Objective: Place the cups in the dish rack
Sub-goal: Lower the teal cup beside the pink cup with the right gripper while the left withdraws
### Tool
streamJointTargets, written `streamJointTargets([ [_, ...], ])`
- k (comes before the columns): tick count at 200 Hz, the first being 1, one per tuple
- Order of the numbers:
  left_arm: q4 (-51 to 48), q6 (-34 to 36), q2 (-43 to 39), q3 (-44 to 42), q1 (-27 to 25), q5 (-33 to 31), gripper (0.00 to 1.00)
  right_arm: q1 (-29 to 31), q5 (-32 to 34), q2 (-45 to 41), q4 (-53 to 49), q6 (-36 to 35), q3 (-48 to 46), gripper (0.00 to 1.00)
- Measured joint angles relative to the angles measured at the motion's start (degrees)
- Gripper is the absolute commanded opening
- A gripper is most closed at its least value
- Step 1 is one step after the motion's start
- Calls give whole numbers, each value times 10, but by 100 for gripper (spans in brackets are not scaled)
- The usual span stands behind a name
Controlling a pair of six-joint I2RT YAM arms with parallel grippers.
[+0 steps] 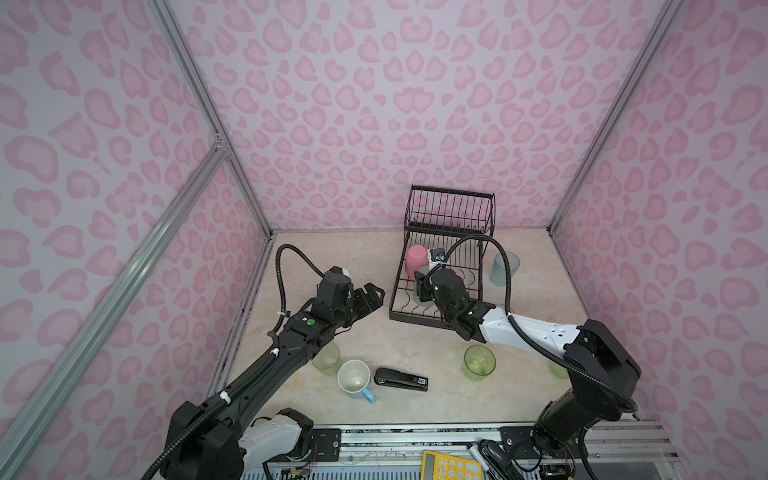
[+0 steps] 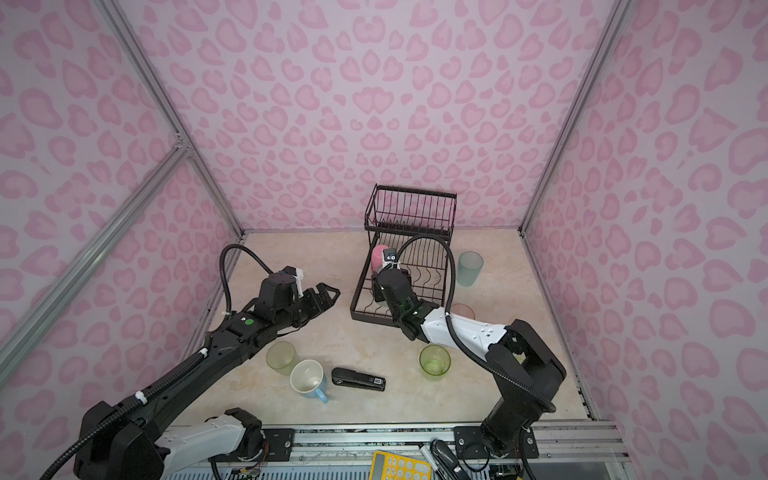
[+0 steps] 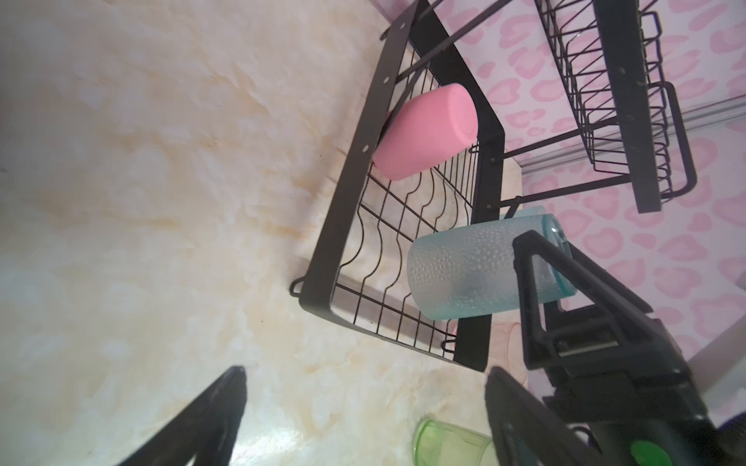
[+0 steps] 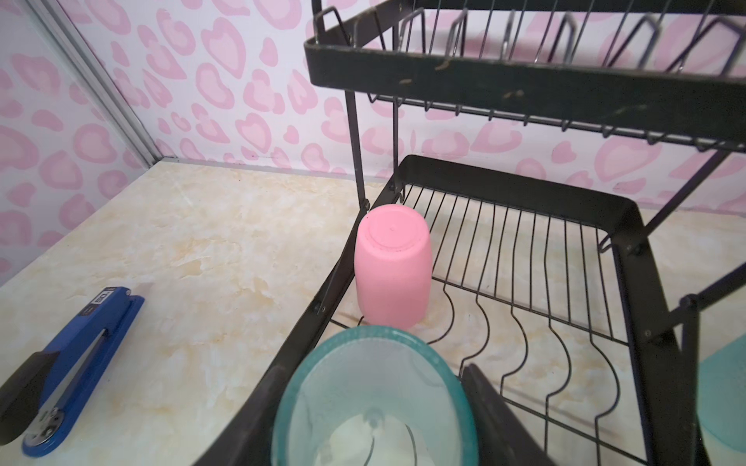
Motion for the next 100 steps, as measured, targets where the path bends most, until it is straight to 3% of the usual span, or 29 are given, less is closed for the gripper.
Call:
streamJointTargets([
  [100, -126, 64, -59, 27, 30, -59, 95, 12, 49, 138, 59, -25, 94, 48],
])
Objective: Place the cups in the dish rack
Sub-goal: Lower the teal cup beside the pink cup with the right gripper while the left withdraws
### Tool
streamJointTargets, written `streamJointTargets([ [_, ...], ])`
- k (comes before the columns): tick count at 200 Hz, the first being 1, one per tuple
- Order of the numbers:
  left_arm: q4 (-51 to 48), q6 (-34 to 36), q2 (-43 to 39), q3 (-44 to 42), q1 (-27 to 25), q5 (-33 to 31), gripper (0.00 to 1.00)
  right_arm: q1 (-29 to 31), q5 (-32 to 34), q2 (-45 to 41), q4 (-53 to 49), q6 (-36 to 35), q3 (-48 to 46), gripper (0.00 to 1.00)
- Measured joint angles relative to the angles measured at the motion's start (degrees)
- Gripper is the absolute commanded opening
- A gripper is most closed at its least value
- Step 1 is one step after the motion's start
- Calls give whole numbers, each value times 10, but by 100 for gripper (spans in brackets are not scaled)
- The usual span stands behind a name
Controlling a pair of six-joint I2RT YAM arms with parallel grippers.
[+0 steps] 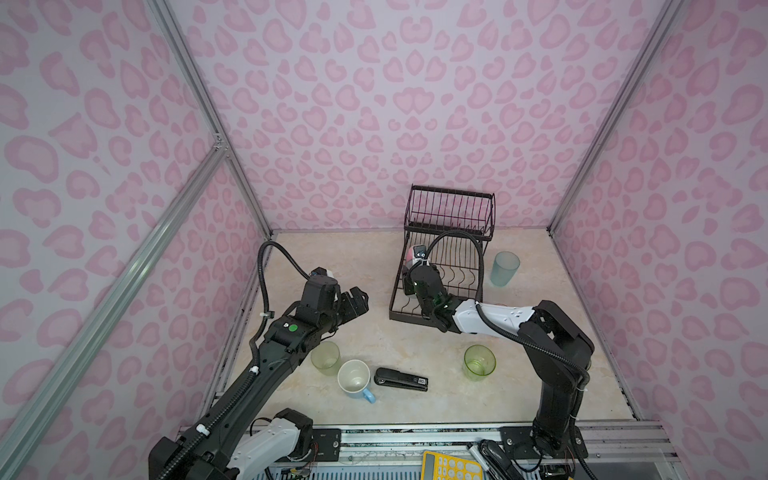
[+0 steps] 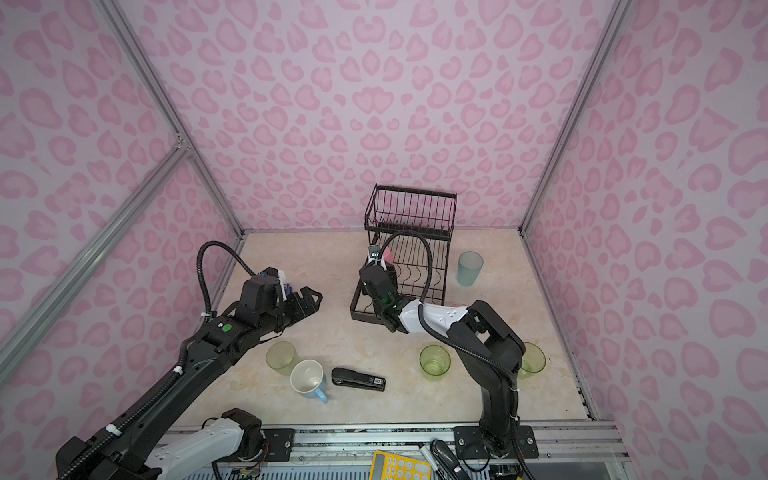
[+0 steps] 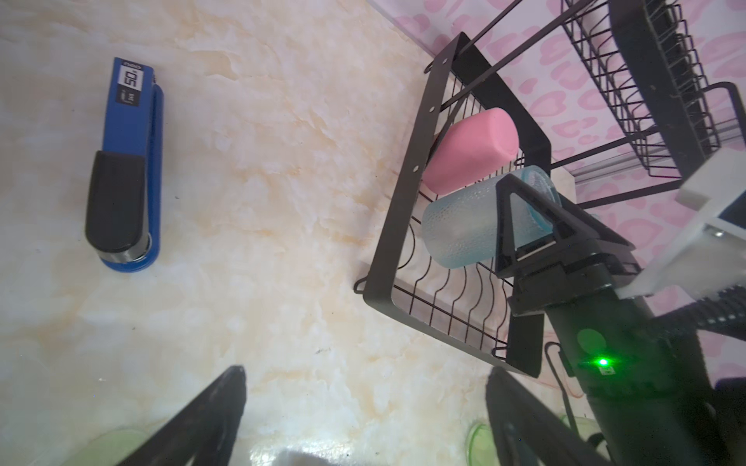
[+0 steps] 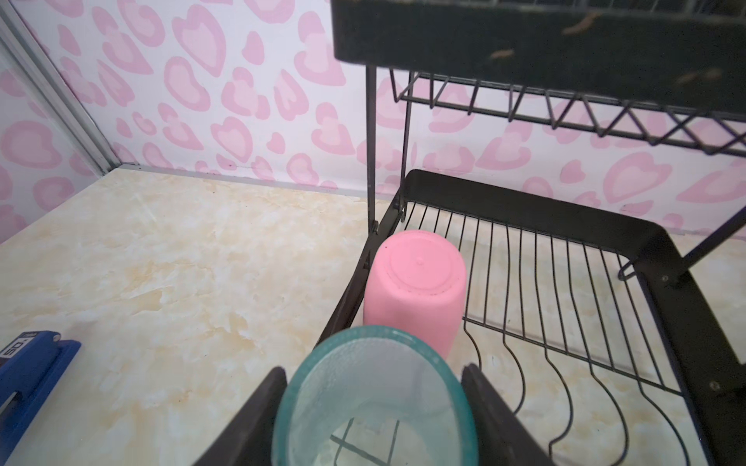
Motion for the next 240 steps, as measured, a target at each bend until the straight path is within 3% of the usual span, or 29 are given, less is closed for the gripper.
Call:
streamJointTargets([
  [162, 0, 5, 3, -27, 19, 19, 94, 2, 30, 72, 53, 4, 23, 56],
  [240, -5, 8, 2, -28, 19, 14, 95, 2, 27, 51, 32, 13, 15, 88],
])
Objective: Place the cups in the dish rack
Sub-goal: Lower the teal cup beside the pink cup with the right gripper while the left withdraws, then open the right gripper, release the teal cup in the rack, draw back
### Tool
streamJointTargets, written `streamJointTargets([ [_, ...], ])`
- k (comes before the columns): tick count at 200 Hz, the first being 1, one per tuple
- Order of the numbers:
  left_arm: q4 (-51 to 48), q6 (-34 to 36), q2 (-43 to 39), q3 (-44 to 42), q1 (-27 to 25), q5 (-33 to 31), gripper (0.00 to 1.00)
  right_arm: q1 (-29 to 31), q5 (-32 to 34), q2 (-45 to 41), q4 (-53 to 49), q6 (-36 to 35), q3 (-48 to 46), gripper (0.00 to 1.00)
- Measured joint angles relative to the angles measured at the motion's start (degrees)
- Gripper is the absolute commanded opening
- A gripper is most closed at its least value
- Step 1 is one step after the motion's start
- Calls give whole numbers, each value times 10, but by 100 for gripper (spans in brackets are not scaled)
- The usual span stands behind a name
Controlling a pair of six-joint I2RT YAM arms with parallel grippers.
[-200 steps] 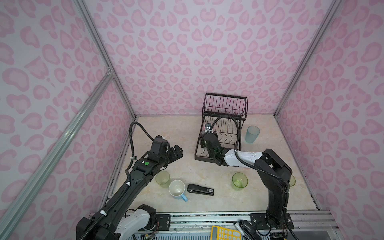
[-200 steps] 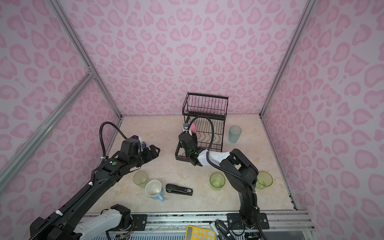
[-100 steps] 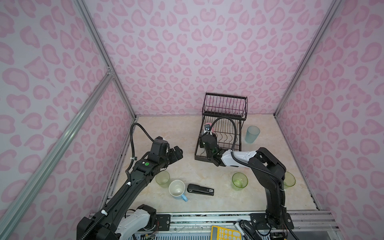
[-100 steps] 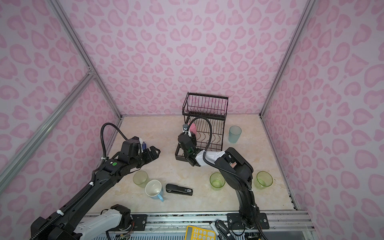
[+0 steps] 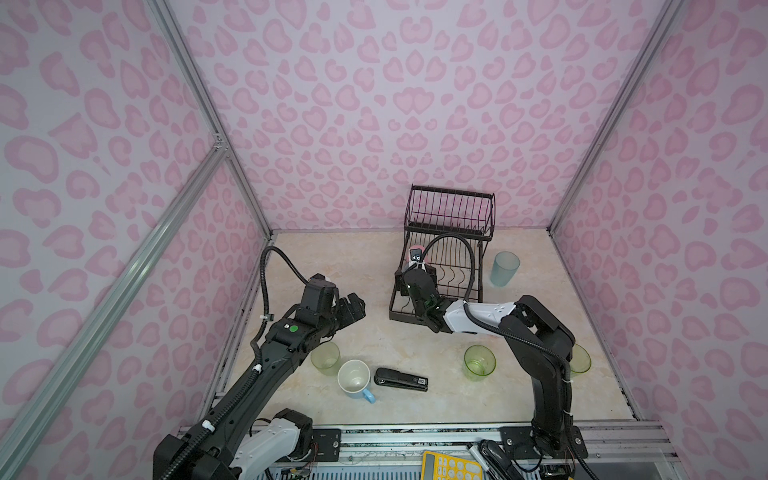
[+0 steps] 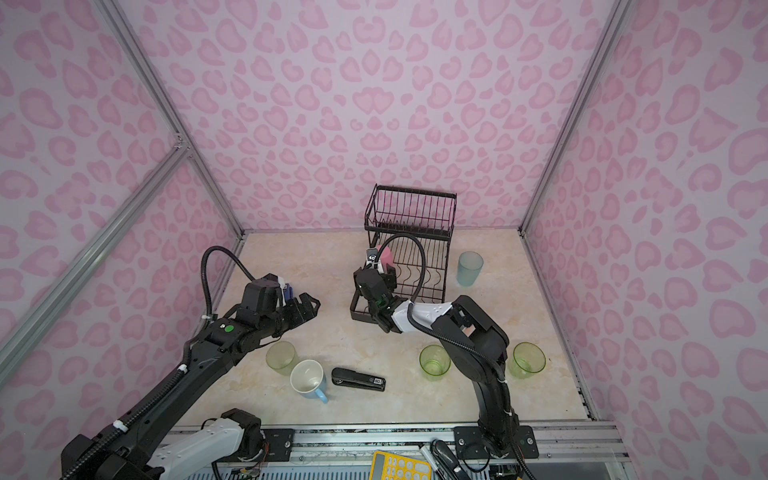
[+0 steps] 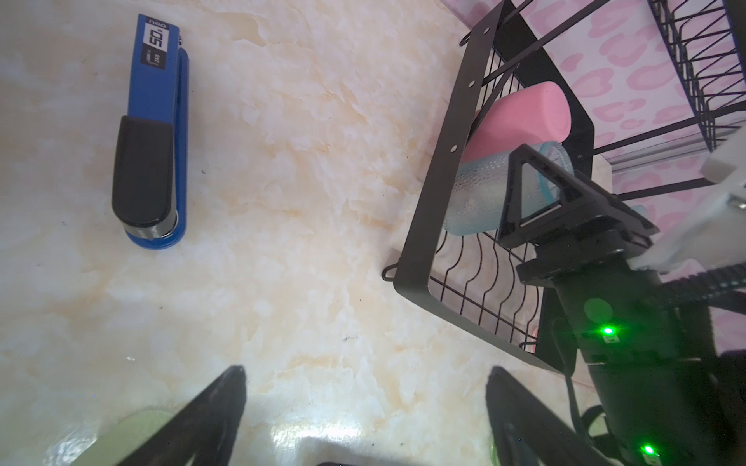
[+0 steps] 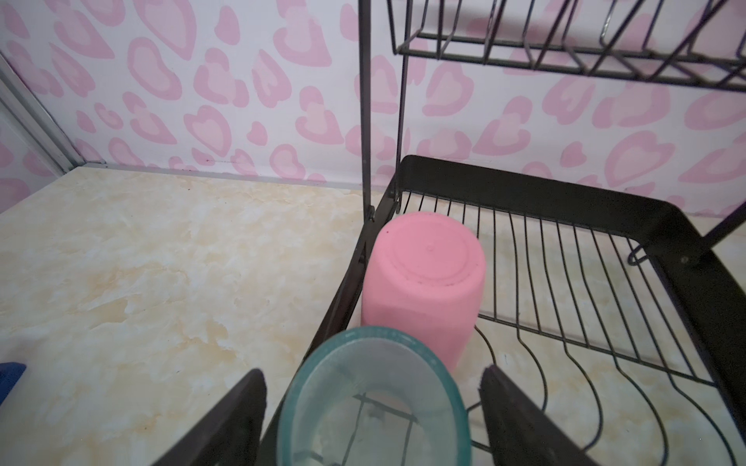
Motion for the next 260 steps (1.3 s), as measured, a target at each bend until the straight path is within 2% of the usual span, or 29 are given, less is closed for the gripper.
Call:
streamJointTargets([
  [53, -23, 2, 3, 16, 1, -16, 95, 0, -4, -62, -35, 7, -22, 93],
  [113, -93, 4, 4, 30, 1, -49, 88, -1, -9, -152, -123, 35, -68, 83],
  [191, -180, -36, 7, 44, 1, -86, 83, -1, -14, -249, -329, 92, -74, 77],
  [260, -195, -59, 14, 57, -24, -92, 82, -5, -22, -353, -522, 176, -107, 71],
])
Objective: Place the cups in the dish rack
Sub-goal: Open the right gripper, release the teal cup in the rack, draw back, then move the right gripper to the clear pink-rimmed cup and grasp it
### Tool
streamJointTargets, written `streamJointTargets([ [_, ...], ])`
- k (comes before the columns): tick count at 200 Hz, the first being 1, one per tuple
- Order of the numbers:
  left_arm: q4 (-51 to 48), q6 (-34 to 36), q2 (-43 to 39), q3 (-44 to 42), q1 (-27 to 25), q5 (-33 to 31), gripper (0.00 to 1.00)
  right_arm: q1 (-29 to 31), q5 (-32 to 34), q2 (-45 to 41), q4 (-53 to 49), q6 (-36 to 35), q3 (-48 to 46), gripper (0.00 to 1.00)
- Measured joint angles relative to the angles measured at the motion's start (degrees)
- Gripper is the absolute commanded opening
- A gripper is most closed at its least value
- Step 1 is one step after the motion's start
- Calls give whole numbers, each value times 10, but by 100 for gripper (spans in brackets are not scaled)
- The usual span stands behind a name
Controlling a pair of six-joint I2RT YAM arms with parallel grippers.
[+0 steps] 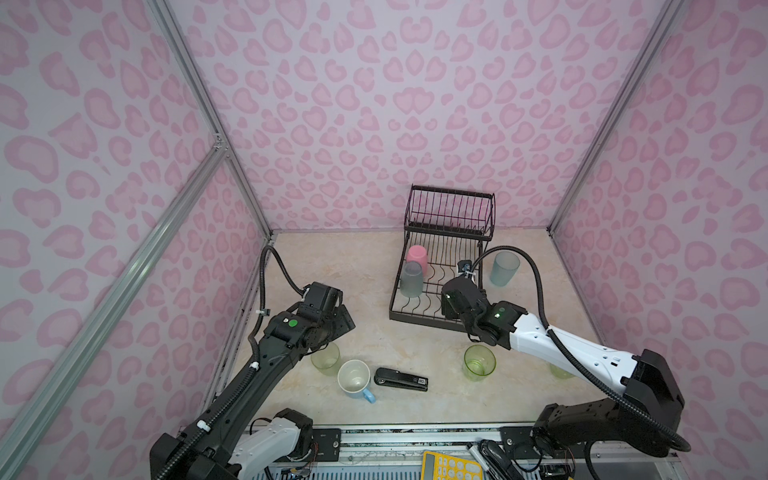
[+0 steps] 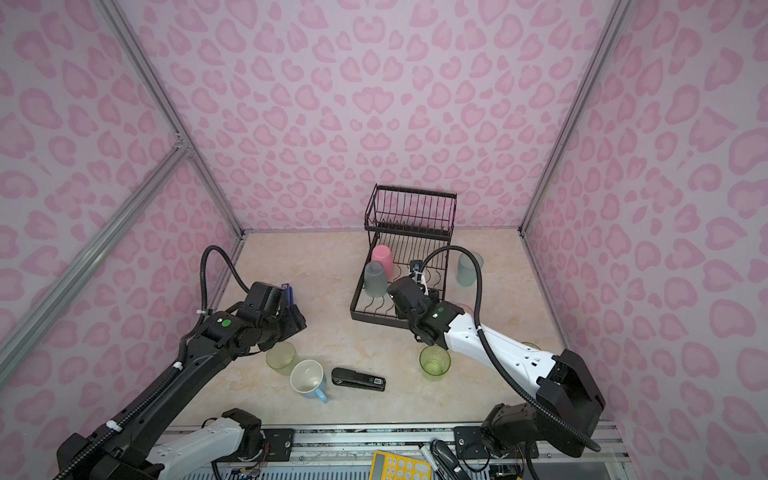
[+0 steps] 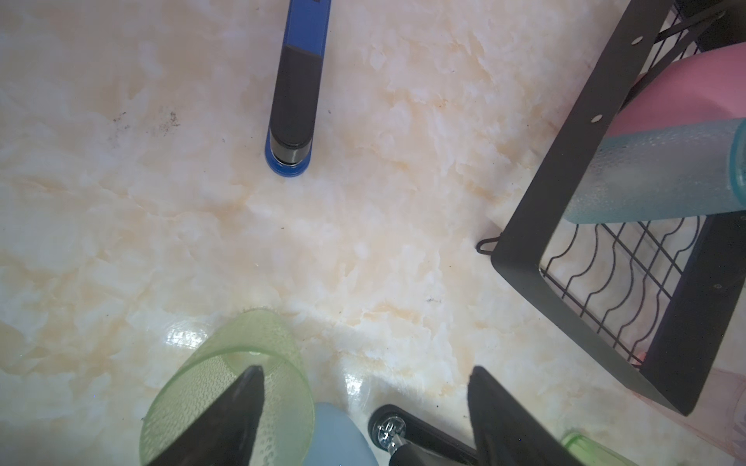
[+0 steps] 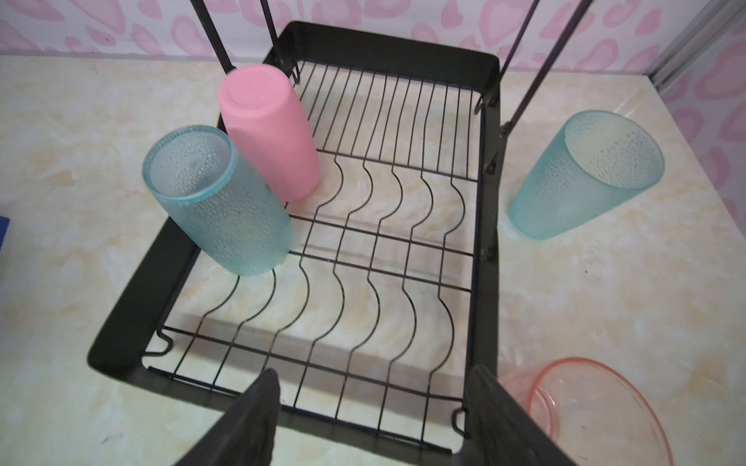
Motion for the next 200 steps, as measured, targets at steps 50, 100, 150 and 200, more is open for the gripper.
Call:
streamJointTargets([
  [50, 6, 0, 17, 2, -36, -9, 81, -27, -14, -50, -94, 50, -28, 62],
  [100, 22, 13, 43, 12, -73, -6, 82, -119, -63, -73, -117, 66, -74, 55],
  [150, 42, 18, 56, 12, -96, -1, 82, -175, -101, -49, -118, 45, -78, 42],
  [200, 52, 30, 68, 12, -103, 5, 82, -178, -137, -7, -121, 11, -49, 37],
])
